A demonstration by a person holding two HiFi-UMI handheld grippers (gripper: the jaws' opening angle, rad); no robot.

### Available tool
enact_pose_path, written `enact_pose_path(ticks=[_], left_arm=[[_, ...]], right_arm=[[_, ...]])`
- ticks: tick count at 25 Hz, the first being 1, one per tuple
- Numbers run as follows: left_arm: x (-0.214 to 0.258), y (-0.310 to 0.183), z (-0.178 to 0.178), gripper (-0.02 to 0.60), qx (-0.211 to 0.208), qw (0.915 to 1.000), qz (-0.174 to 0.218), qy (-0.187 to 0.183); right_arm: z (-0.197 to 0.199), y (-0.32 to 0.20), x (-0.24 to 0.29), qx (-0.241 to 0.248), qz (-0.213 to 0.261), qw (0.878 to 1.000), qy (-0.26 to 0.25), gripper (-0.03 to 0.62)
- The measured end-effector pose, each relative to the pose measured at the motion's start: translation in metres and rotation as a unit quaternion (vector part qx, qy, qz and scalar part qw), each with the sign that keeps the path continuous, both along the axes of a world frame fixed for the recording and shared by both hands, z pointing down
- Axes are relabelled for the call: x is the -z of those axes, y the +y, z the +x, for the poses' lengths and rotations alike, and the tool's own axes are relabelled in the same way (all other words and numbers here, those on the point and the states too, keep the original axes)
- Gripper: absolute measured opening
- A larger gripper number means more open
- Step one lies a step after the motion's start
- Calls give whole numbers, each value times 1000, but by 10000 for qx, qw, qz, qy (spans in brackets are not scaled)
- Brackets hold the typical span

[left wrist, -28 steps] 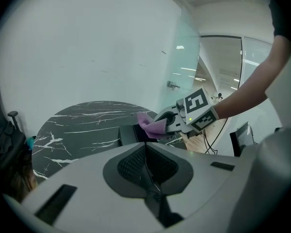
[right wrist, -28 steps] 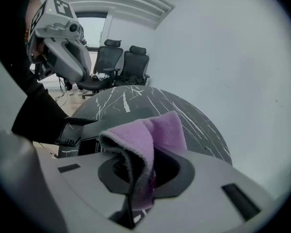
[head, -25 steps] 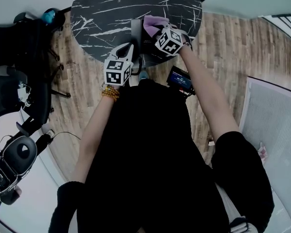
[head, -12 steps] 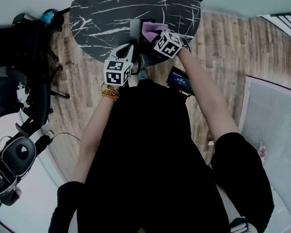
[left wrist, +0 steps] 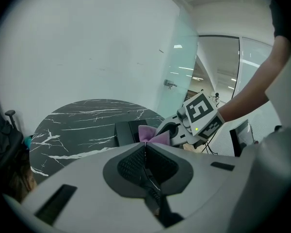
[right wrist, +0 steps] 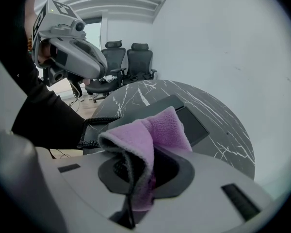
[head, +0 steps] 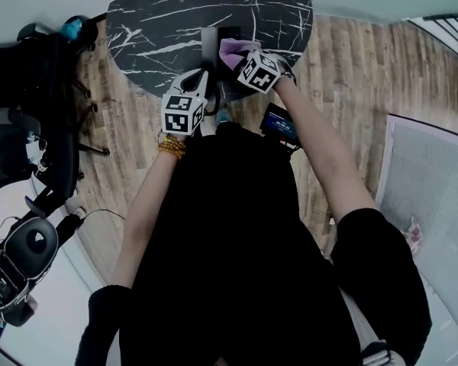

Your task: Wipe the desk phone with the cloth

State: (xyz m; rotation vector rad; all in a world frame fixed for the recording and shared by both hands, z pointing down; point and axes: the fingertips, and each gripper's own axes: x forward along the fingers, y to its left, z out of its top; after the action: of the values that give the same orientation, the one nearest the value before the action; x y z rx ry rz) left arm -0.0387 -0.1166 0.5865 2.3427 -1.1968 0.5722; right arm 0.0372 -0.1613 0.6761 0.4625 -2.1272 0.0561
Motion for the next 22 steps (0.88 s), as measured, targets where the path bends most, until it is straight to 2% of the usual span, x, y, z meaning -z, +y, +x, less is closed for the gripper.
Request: enact_pose_path(ticks=[9,22], left_arm=[[-4,3,5,20,-102,9999,-47,-29],[-7,4,3,20,-85,9999,-92,-11]], right_arm=[[-6,21,-11,10,-305,9995,17,58],[-18,59,-30,361,-959,9946,180,58]])
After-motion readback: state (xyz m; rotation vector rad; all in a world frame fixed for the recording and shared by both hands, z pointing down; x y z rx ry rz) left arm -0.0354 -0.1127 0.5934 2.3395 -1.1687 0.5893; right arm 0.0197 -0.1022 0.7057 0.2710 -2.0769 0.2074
